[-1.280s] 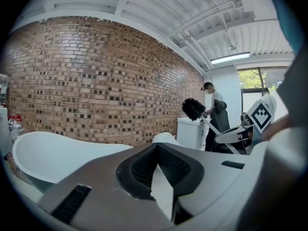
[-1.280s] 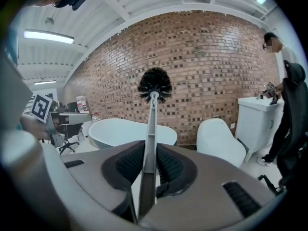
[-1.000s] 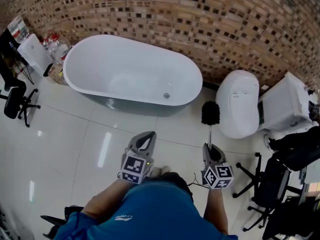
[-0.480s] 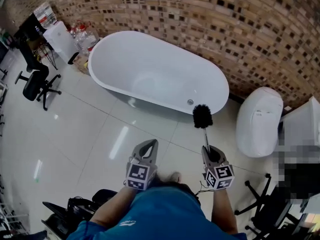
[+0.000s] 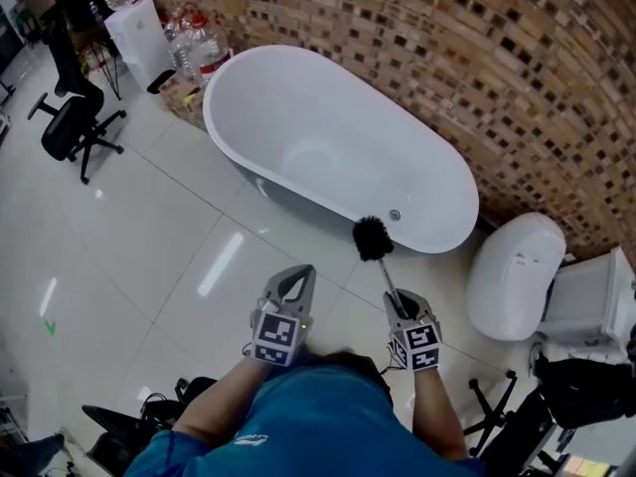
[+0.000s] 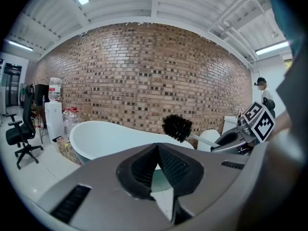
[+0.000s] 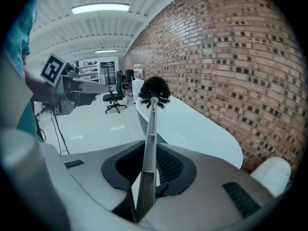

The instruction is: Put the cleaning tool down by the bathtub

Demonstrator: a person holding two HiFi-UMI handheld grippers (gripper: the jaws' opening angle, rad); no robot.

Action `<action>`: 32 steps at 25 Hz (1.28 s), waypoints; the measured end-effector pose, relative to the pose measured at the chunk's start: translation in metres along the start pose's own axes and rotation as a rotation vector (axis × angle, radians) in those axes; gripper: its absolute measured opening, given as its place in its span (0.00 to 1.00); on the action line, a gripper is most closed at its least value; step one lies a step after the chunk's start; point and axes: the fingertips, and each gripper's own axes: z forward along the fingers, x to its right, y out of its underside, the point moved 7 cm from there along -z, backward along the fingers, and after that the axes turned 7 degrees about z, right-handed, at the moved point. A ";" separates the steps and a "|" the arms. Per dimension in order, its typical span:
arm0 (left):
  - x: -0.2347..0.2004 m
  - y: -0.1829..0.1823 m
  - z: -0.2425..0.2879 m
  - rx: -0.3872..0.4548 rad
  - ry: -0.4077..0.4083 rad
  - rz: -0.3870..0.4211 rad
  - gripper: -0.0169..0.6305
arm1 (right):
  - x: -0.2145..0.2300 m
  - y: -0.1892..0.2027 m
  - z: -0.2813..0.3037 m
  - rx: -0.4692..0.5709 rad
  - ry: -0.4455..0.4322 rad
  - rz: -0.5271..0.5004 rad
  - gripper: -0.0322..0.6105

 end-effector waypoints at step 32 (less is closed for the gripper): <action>-0.168 0.316 0.145 -0.124 -0.222 -0.228 0.02 | -0.008 0.123 0.458 -0.520 -0.284 -0.496 0.17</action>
